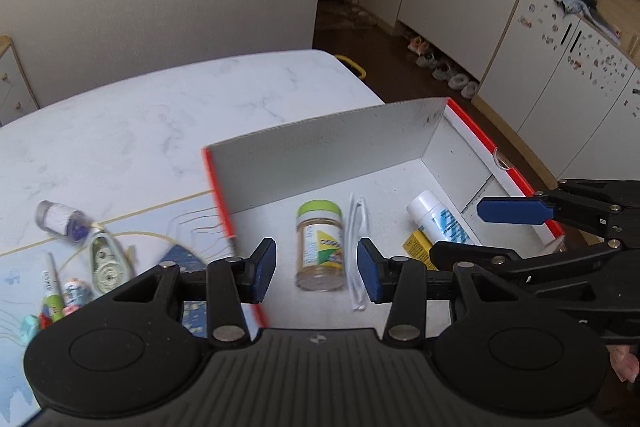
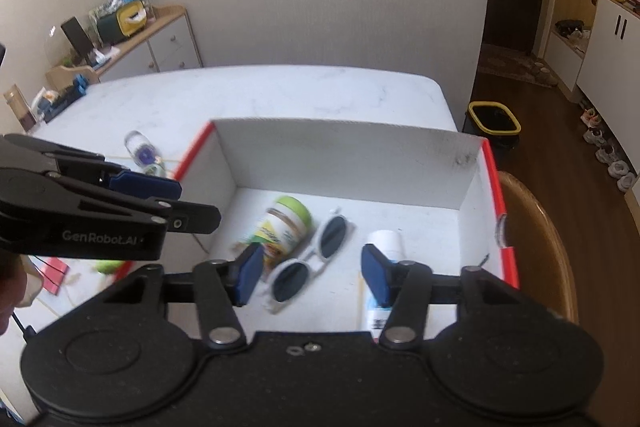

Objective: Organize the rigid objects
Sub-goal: 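Withdraw both tools from the box back over the remaining items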

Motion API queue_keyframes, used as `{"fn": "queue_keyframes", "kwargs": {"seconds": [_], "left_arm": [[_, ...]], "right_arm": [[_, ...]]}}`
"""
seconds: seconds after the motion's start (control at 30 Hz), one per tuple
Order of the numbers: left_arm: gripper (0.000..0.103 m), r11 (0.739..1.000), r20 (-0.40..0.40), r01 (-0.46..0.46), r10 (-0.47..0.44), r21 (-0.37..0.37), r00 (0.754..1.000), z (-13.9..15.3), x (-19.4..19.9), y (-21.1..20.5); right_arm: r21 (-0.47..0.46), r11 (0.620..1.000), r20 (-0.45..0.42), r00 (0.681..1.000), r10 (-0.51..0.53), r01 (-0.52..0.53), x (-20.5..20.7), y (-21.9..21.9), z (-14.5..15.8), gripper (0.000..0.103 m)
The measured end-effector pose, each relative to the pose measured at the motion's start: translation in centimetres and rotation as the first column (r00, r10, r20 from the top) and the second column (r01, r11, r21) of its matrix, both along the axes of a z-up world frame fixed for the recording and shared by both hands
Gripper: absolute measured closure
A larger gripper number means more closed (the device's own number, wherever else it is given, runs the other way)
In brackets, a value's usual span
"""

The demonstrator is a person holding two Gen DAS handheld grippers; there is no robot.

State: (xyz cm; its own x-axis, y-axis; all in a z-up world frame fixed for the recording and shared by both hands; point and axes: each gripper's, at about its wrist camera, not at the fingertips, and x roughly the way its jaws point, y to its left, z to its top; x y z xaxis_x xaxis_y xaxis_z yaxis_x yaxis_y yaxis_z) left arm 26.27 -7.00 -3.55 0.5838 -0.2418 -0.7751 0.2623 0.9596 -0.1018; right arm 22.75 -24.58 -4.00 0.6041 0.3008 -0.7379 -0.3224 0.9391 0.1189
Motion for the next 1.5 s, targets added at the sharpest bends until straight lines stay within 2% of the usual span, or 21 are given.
{"fn": "queue_keyframes", "kwargs": {"seconds": [0.23, 0.3, 0.43, 0.57, 0.7, 0.8, 0.9, 1.1, 1.2, 1.5], "left_arm": [[0.058, 1.0, 0.063, -0.005, 0.005, -0.009, 0.998, 1.5, -2.9, 4.1], [0.044, 1.0, 0.082, -0.008, 0.009, -0.011, 0.997, 1.8, -3.7, 5.5], [0.042, 0.999, 0.143, -0.012, 0.007, 0.033, 0.99, 2.2, -5.6, 7.9], [0.034, 1.0, 0.149, -0.022, 0.019, 0.021, 0.989, 2.2, -6.9, 10.8], [0.032, 0.999, 0.148, -0.041, 0.04, -0.002, 0.988, 2.2, -7.8, 13.6], [0.024, 0.999, 0.147, -0.051, 0.053, -0.019, 0.988, 2.0, -8.4, 15.7], [0.023, 0.997, 0.141, -0.064, 0.071, -0.049, 0.988, 1.9, -8.8, 17.9], [0.017, 0.991, 0.13, -0.096, 0.108, -0.097, 0.986, 1.3, -9.0, 22.0], [0.007, 0.988, 0.124, -0.11, 0.122, -0.104, 0.985, 0.8, -8.9, 23.6], [0.0, 0.985, 0.172, -0.118, 0.139, -0.125, 0.975, -1.7, -10.8, 26.5]], "right_arm": [[0.039, 0.999, 0.025, 0.999, -0.025, 0.024, -2.4, 2.8, 1.1, 0.039], [0.056, 0.998, 0.029, 0.999, -0.033, 0.031, -3.2, 3.7, 1.3, 0.037], [0.077, 0.996, 0.048, 0.998, -0.043, 0.039, -4.6, 5.5, 1.7, 0.029], [0.08, 0.996, 0.066, 0.997, -0.042, 0.036, -5.9, 7.5, 1.9, 0.022], [0.09, 0.995, 0.075, 0.996, -0.046, 0.039, -7.0, 9.6, 2.1, 0.017], [0.095, 0.995, 0.08, 0.996, -0.042, 0.034, -7.5, 11.3, 2.1, 0.014], [0.095, 0.995, 0.082, 0.996, -0.034, 0.026, -7.9, 12.9, 2.0, 0.011], [0.077, 0.997, 0.07, 0.997, -0.027, 0.022, -8.2, 15.9, 1.5, 0.009], [0.062, 0.998, 0.063, 0.998, -0.024, 0.02, -8.2, 17.3, 1.1, 0.009], [0.026, 0.999, 0.012, 0.999, -0.029, 0.029, -7.3, 20.3, -0.9, 0.009]]}}
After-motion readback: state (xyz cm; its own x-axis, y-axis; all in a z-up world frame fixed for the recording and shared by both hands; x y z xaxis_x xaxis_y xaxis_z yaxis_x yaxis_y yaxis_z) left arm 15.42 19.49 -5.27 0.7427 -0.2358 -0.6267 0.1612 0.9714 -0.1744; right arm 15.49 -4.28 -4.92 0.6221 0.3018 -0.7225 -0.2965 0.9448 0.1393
